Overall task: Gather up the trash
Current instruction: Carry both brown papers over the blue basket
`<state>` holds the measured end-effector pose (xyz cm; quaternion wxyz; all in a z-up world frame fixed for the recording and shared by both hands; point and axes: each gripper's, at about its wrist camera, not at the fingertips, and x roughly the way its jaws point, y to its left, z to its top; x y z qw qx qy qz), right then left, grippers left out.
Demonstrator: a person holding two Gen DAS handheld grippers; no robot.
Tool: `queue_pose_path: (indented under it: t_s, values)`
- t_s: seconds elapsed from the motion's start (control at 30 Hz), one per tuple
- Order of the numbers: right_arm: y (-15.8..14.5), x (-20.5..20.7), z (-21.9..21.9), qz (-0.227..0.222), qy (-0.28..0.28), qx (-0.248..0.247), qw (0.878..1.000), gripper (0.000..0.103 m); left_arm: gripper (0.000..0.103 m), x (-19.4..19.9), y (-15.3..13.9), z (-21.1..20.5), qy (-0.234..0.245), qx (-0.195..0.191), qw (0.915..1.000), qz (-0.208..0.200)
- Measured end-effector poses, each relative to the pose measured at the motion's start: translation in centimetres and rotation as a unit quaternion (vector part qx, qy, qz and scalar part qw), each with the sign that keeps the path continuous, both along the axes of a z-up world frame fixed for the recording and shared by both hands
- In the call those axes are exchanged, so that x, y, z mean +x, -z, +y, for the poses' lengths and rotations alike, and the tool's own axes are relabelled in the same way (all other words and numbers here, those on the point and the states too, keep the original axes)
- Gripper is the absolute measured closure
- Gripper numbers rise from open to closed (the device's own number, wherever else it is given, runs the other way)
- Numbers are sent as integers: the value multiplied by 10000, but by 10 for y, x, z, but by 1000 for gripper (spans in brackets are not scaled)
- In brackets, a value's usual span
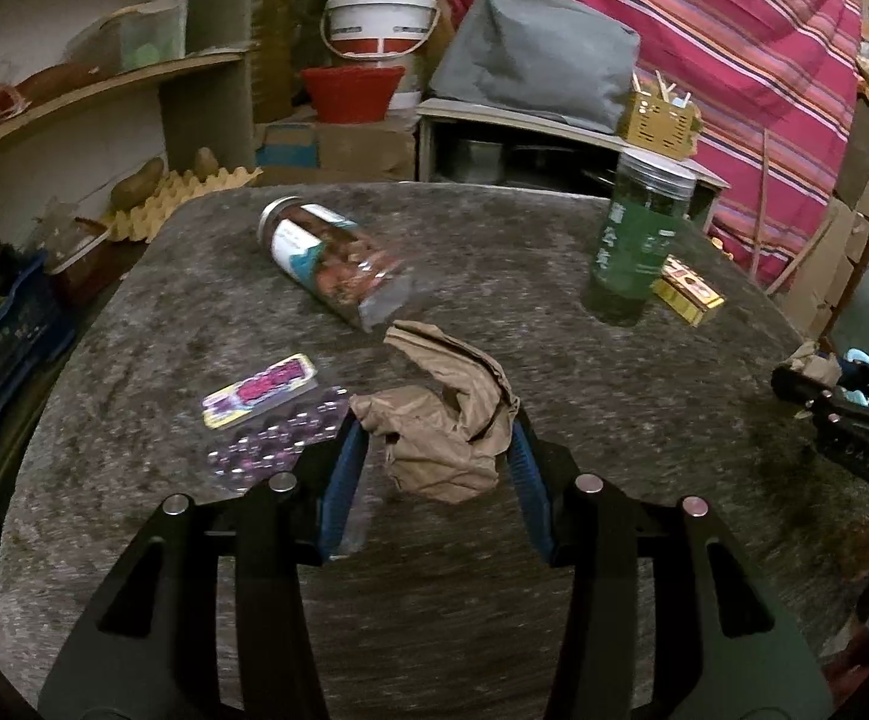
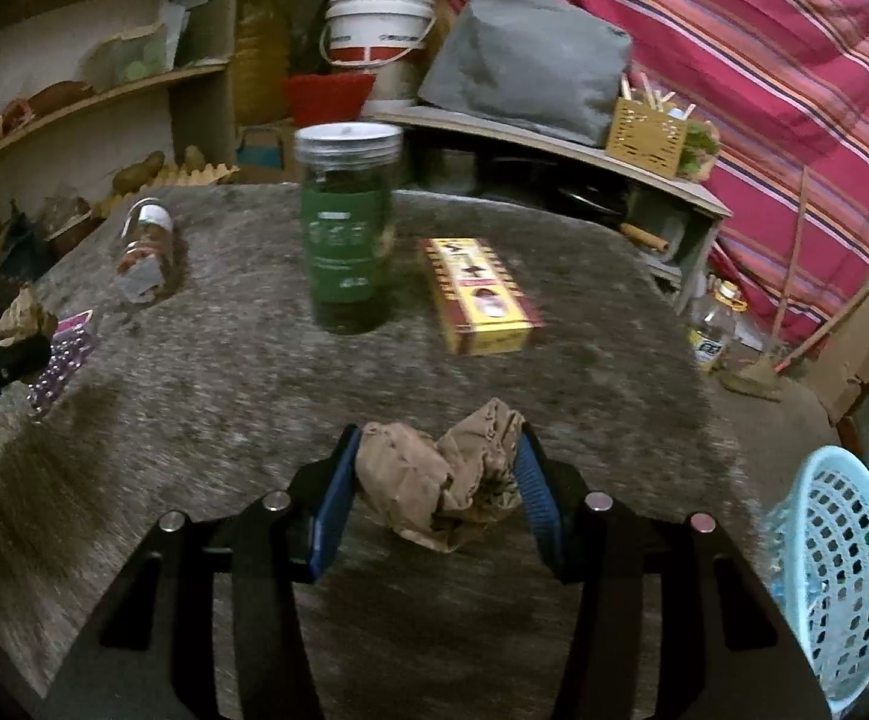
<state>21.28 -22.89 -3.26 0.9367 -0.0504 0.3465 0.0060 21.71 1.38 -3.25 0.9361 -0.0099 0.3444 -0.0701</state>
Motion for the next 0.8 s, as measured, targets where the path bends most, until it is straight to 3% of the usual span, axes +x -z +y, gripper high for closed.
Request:
queue_pose_path:
  t_s: [0.27, 0.8]
  values:
    - [-11, -16, -46, -130, 316, 91, 9994, 52, 58, 6, 0, -35, 221, -11, 9997, 41]
    - [-21, -60, -146, -391, 1010, 250, 9938, 52, 58, -3, -16, -127, 734, 201, 9967, -291]
